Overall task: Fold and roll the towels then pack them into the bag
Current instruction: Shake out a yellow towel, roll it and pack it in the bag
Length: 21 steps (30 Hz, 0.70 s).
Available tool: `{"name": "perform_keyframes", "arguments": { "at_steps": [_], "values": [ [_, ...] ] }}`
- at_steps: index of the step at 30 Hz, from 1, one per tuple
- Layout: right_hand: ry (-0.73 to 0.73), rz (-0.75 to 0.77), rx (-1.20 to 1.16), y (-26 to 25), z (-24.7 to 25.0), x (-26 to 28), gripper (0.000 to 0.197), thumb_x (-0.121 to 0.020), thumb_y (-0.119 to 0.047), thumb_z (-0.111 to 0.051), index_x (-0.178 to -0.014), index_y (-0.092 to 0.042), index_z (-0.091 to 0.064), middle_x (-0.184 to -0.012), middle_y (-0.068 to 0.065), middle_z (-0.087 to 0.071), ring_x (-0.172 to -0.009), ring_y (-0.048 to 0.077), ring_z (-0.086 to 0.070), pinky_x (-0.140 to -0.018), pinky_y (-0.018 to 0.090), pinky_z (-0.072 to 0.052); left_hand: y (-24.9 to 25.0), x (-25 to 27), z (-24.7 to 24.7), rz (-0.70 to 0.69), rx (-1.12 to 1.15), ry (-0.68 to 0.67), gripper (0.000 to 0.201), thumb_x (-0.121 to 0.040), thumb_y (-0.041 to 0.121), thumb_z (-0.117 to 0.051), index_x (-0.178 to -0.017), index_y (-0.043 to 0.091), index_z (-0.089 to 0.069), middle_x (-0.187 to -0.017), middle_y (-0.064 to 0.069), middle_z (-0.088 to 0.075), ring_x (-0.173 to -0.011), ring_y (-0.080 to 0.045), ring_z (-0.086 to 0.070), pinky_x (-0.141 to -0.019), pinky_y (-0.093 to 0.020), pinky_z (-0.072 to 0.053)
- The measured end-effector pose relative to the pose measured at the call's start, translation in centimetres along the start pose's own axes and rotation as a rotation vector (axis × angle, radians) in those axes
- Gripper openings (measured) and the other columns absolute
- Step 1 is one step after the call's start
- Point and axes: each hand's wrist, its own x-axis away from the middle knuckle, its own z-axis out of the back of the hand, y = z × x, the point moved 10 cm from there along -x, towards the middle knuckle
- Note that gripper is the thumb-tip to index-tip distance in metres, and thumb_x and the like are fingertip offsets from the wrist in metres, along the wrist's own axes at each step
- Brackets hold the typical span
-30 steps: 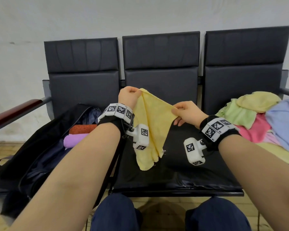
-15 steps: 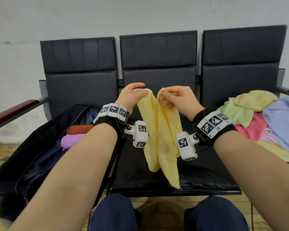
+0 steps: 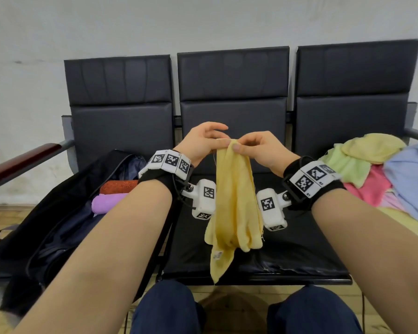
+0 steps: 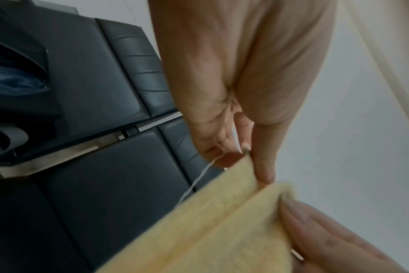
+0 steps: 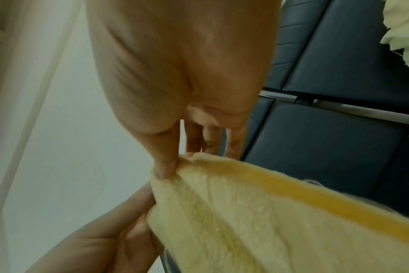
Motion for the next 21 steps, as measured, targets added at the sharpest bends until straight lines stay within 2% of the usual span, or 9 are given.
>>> {"name": "perform_keyframes", "arguments": {
  "at_steps": [3, 5, 8, 11, 13, 15, 18, 21],
  "values": [
    [0.082, 0.023, -0.018, 0.0, 0.7, 0.1, 0.012, -0.091, -0.023, -0.064, -0.093, -0.014, -0.072, -0.098, 0.010, -0.070, -0.093, 0.021, -0.067, -0.089, 0.041, -0.055, -0.8, -0.4, 1.4, 0.013, -0.114, 0.101, 0.028, -0.078, 0.008, -0.077, -0.101, 0.010, -0.063, -0.091, -0.006, -0.066, -0.085, -0.015, -0.066, -0.081, -0.024, -0.054],
    [0.124, 0.026, -0.032, 0.0, 1.2, 0.1, 0.012, -0.091, -0.022, -0.064, -0.093, -0.013, -0.072, -0.098, 0.011, -0.069, -0.091, 0.020, -0.066, -0.089, 0.042, -0.055, -1.6, -0.4, 1.5, 0.053, -0.099, 0.090, 0.017, -0.078, 0.008, -0.076, -0.091, 0.008, -0.065, -0.091, -0.009, -0.068, -0.090, -0.018, -0.067, -0.087, -0.026, -0.054],
    [0.161, 0.026, -0.048, -0.1, 1.7, 0.2, 0.009, -0.091, -0.021, -0.064, -0.093, -0.015, -0.071, -0.101, 0.011, -0.069, -0.097, 0.024, -0.066, -0.091, 0.043, -0.054, -1.6, -0.2, 1.6, 0.054, 0.029, 0.119, 0.010, -0.082, 0.002, -0.070, -0.090, 0.006, -0.064, -0.092, -0.010, -0.067, -0.091, -0.020, -0.067, -0.087, -0.026, -0.055],
    [0.206, 0.068, -0.058, -0.5, 2.2, 0.1, 0.007, -0.090, -0.018, -0.066, -0.092, -0.022, -0.071, -0.110, 0.003, -0.064, -0.109, 0.021, -0.061, -0.098, 0.039, -0.049, -0.9, -0.3, 1.8, 0.028, 0.072, 0.159, 0.008, -0.086, 0.005, -0.068, -0.092, 0.006, -0.064, -0.093, -0.009, -0.068, -0.085, -0.018, -0.067, -0.078, -0.028, -0.058],
    [0.227, 0.073, -0.091, -0.7, 2.5, 0.1, 0.009, -0.091, -0.017, -0.065, -0.097, -0.019, -0.070, -0.106, 0.005, -0.066, -0.101, 0.018, -0.063, -0.092, 0.037, -0.053, -0.6, -0.3, 1.7, 0.027, 0.032, 0.170, 0.009, -0.087, 0.009, -0.068, -0.094, 0.007, -0.063, -0.090, -0.008, -0.068, -0.081, -0.017, -0.067, -0.073, -0.028, -0.059],
    [0.199, 0.088, -0.139, -1.0, 2.3, 0.0, 0.010, -0.091, -0.015, -0.064, -0.100, -0.014, -0.069, -0.095, 0.012, -0.070, -0.087, 0.017, -0.067, -0.079, 0.033, -0.056, -0.5, -0.2, 1.3, 0.029, 0.048, 0.156, 0.011, -0.087, 0.008, -0.067, -0.097, 0.003, -0.063, -0.088, -0.009, -0.067, -0.077, -0.017, -0.066, -0.071, -0.029, -0.059],
    [0.166, 0.102, -0.107, -1.5, 1.6, -0.1, 0.006, -0.088, -0.015, -0.068, -0.094, -0.014, -0.064, -0.084, 0.020, -0.069, -0.079, 0.019, -0.068, -0.072, 0.028, -0.055, -0.2, -0.1, 0.5, 0.021, 0.053, 0.122, 0.020, -0.088, 0.007, -0.066, -0.105, -0.003, -0.062, -0.093, -0.013, -0.068, -0.081, -0.019, -0.067, -0.073, -0.030, -0.059],
    [0.223, 0.099, -0.093, -1.4, 1.7, -0.3, 0.008, -0.084, -0.013, -0.072, -0.084, -0.015, -0.064, -0.082, 0.008, -0.070, -0.074, 0.012, -0.066, -0.066, 0.022, -0.053, 0.0, 0.0, 0.1, 0.025, 0.039, 0.095, 0.012, -0.089, 0.006, -0.064, -0.099, 0.001, -0.061, -0.094, -0.013, -0.067, -0.080, -0.019, -0.067, -0.072, -0.030, -0.059]
  ]
}}
